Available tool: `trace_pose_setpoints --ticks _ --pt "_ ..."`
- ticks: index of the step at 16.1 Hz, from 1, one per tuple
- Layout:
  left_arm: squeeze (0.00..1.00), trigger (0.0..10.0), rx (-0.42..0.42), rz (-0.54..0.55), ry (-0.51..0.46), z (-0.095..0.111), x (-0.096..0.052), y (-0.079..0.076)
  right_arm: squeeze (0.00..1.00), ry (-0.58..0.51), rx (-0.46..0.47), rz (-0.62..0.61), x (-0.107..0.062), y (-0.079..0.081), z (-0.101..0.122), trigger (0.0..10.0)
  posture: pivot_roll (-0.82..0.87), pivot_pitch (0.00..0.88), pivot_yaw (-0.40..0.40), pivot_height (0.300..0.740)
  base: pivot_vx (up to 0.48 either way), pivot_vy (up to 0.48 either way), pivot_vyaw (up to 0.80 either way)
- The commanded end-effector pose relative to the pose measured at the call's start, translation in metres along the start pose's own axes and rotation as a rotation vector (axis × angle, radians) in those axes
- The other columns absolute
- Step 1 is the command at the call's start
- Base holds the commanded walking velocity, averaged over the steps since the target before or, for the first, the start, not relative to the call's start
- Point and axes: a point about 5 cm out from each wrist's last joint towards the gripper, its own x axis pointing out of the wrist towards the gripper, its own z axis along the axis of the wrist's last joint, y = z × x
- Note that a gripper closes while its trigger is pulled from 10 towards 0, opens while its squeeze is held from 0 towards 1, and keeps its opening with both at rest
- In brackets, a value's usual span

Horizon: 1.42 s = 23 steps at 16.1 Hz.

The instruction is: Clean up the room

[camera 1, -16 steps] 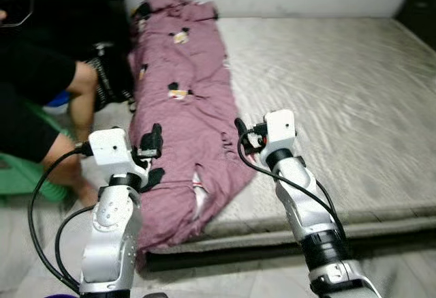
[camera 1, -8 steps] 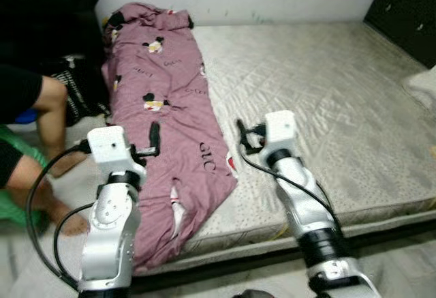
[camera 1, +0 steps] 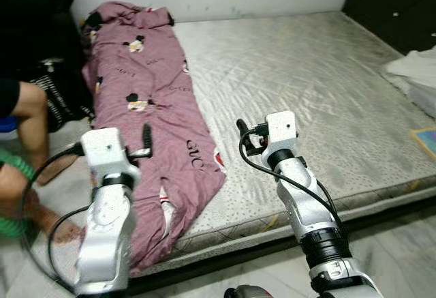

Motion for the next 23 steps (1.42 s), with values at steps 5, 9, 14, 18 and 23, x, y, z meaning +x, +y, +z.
trace_pose_setpoints --ticks 5,9,14,18,23 --pt "0.0 10.0 0.02 0.043 0.02 0.0 -0.001 0.008 0.0 0.019 0.006 0.022 0.0 0.0 -0.003 10.0 0.04 0.06 -0.019 0.74 0.0 0.0 0.0" --pt "0.0 10.0 -0.002 0.008 0.015 0.0 -0.001 0.002 0.0 0.022 0.002 0.025 -0.001 0.0 -0.003 10.0 0.04 0.059 -0.021 0.74 0.0 0.422 0.0" --pt "0.0 10.0 0.034 0.063 -0.005 0.004 -0.004 0.005 0.0 0.018 -0.001 0.035 -0.001 0.002 -0.003 10.0 0.05 0.054 -0.023 0.74 0.0 0.095 0.0" --pt "0.0 10.0 0.008 0.014 -0.001 0.001 -0.01 0.016 0.0 0.013 0.008 0.049 -0.001 0.003 -0.002 10.0 0.05 0.062 -0.027 0.74 0.0 0.0 0.0" --pt "0.0 10.0 0.07 0.065 -0.005 0.001 -0.009 0.018 0.0 0.014 0.008 0.054 -0.002 0.004 -0.002 10.0 0.05 0.074 -0.027 0.74 0.0 0.0 0.0"
